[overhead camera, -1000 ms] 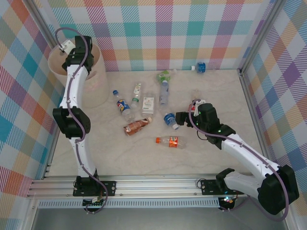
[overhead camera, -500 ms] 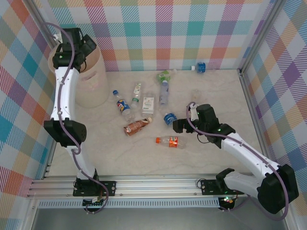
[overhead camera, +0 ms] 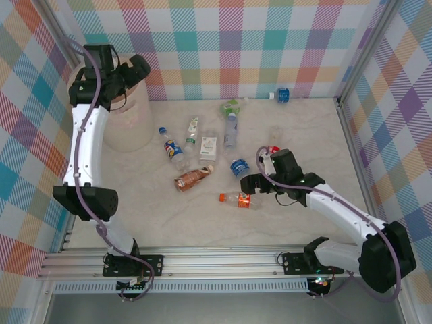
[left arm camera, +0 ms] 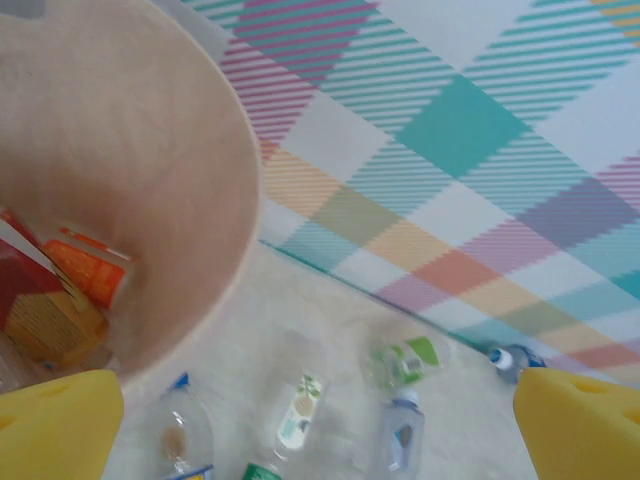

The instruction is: Put the plastic bottles in the bin

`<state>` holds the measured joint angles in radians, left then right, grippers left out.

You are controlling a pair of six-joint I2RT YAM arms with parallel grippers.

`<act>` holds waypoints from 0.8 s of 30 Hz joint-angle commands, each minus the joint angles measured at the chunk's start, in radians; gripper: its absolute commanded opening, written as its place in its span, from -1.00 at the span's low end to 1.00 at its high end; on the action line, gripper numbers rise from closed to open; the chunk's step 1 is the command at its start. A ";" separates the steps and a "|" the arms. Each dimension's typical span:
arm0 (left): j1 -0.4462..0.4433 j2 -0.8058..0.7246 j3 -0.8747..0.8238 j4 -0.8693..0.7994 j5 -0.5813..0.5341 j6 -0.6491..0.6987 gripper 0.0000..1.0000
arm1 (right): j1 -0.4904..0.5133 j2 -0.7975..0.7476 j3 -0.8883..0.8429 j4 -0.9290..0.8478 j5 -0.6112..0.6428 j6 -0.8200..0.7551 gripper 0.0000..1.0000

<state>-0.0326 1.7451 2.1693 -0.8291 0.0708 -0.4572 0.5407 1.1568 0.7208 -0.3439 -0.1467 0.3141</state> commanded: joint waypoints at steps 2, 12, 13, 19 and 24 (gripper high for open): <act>-0.027 -0.124 -0.110 0.051 0.102 -0.044 1.00 | 0.018 0.027 -0.035 0.049 -0.032 0.036 0.99; -0.088 -0.370 -0.506 0.206 0.142 -0.193 1.00 | 0.093 0.151 -0.033 0.103 0.020 -0.022 0.99; -0.091 -0.387 -0.527 0.202 0.142 -0.197 1.00 | 0.110 0.164 -0.028 0.102 0.031 -0.037 0.99; -0.095 -0.482 -0.604 0.126 0.106 -0.172 1.00 | 0.232 0.219 -0.005 0.032 0.175 -0.112 0.99; -0.096 -0.526 -0.615 0.060 0.033 -0.126 1.00 | 0.297 0.246 0.001 -0.011 0.289 -0.090 1.00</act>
<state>-0.1184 1.2537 1.5669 -0.7242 0.1509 -0.6159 0.8150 1.3857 0.6971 -0.3130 0.0429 0.2379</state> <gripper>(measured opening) 0.999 0.996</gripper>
